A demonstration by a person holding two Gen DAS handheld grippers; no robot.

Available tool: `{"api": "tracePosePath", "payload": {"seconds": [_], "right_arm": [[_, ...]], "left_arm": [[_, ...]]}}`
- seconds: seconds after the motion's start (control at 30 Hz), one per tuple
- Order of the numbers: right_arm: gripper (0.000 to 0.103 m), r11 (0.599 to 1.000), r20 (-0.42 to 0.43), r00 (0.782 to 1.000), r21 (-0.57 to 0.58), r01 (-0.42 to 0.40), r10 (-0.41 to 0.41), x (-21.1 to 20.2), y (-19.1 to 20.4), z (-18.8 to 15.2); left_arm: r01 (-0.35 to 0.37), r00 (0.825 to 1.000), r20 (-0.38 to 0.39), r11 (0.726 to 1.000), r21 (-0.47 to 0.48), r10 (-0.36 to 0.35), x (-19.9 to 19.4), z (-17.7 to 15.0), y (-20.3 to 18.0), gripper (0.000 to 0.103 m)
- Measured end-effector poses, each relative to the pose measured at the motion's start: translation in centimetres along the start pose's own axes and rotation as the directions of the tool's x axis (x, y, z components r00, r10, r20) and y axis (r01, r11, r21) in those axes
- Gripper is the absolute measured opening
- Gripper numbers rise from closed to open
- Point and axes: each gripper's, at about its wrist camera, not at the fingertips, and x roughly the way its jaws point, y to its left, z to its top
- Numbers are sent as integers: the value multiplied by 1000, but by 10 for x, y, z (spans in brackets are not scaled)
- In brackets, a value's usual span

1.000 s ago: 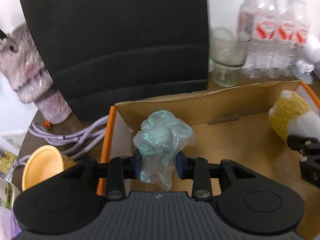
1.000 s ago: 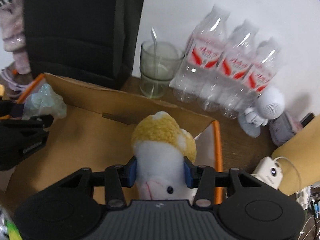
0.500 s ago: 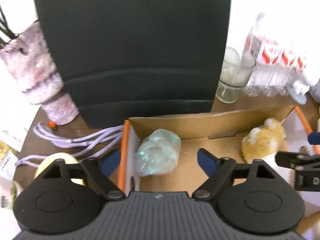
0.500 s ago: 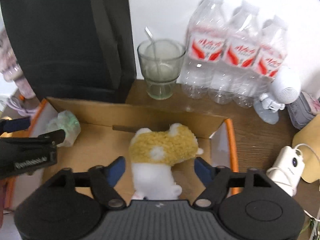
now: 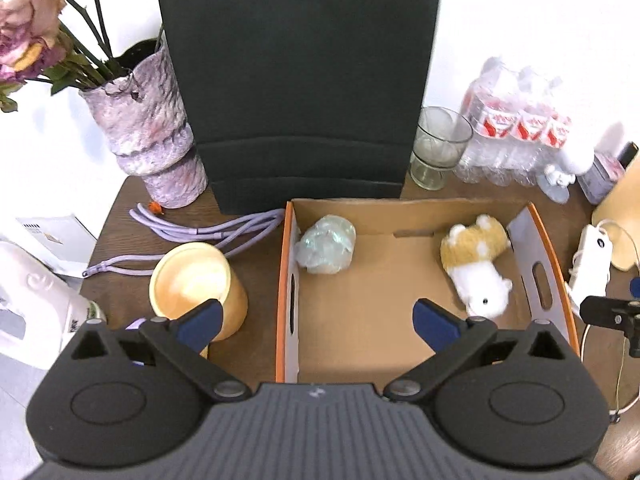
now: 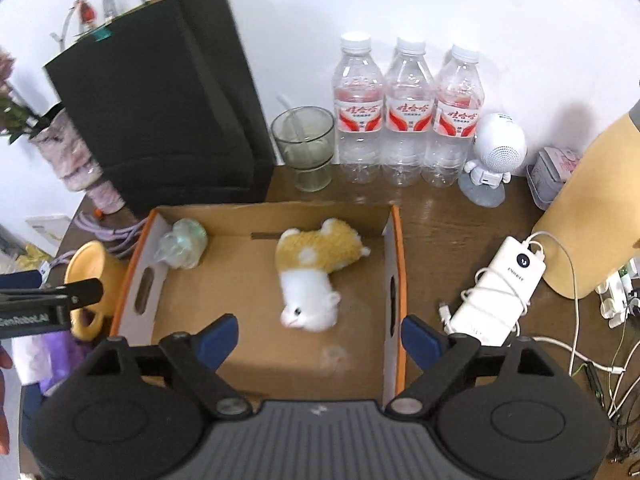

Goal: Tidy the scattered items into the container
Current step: 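Carry both items into the cardboard box and open both grippers, then grasp the red rose with the right gripper while the left grasps the white cotton-pad box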

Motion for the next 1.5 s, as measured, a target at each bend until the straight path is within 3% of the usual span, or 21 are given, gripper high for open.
{"api": "tracePosePath", "payload": {"seconds": [0.1,0.17,0.2,0.23,0.3,0.33,0.4,0.47,0.6,0.77,0.9,1.07,1.23,1.4,1.5], "right_arm": [[88,998,20,999,-34,45,-44,-8,10,-8],[89,998,55,997,-37,56,-54,-10,12,-14],[89,998,107,993,-37,58,-54,-13,13,-18],[89,998,179,983,-49,50,-41,-17,14,-24],[89,995,335,941,-79,64,-34,-23,16,-40],[89,992,417,908,-94,84,-38,-24,17,-50],[89,988,541,841,-120,100,-19,-24,16,-72],[92,988,597,802,-138,65,30,-19,14,-87],[93,993,619,784,-111,29,46,-9,8,-98],[93,990,589,808,-117,75,9,2,14,-99],[93,988,610,793,-130,86,11,3,19,-112],[94,990,628,775,-140,22,71,-14,15,-169],[97,979,619,777,-204,21,112,-26,10,-280],[97,972,545,824,-233,-29,156,-27,4,-361],[96,971,468,869,-231,-54,160,-12,5,-369]], "left_arm": [[-15,999,42,1000,-15,16,-11,-12,-1,103],[-30,990,138,999,-34,34,-19,-24,-2,103],[-34,975,217,998,-43,42,-23,-34,-4,103],[-29,945,324,999,-42,41,-26,-48,-6,103],[-23,881,473,1000,-10,25,-28,-70,-12,103],[-39,850,525,999,6,31,-26,-80,-15,103],[-56,813,581,998,3,44,-21,-93,-19,103],[-42,793,608,999,-8,38,-15,-102,-20,103],[-2,793,609,1000,-12,9,-7,-106,-23,103],[12,787,617,1000,-25,6,-7,-111,-20,103],[-4,797,603,999,-37,26,-12,-127,-19,103],[30,849,527,999,14,-33,-18,-208,10,103],[93,856,509,996,14,-87,-36,-322,13,103],[126,893,423,988,95,-154,-39,-388,4,103],[63,887,446,988,138,-119,-37,-389,-2,103]]}}
